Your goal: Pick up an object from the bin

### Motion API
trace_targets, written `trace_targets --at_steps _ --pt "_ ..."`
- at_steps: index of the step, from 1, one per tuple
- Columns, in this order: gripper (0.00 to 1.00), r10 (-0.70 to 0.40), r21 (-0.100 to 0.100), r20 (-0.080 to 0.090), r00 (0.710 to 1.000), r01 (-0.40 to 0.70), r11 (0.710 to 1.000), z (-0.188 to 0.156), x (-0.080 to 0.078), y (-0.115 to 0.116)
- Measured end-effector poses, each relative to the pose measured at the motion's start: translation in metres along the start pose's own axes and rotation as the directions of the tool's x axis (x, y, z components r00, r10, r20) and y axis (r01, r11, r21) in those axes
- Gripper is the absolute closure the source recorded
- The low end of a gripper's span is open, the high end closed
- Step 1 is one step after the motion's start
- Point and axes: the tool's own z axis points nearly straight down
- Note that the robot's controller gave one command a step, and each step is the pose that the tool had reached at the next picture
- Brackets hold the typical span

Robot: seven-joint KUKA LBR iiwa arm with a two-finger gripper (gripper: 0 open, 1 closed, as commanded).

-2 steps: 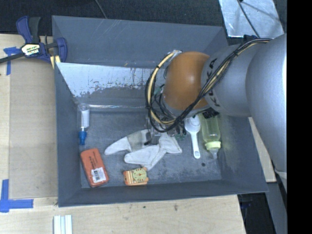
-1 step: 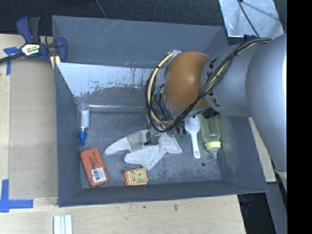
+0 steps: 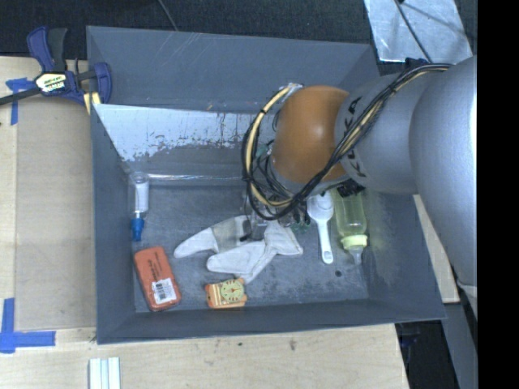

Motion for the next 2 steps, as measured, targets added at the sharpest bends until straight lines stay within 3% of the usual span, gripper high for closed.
trace_targets --at_steps 1,2 --pt "1.00 -0.013 0.000 -0.006 1.000 0.013 1.000 -0.046 0.001 0.000" --pt "1.00 -0.138 -0.001 -0.004 0.990 0.138 0.990 -0.174 -0.022 -0.021"
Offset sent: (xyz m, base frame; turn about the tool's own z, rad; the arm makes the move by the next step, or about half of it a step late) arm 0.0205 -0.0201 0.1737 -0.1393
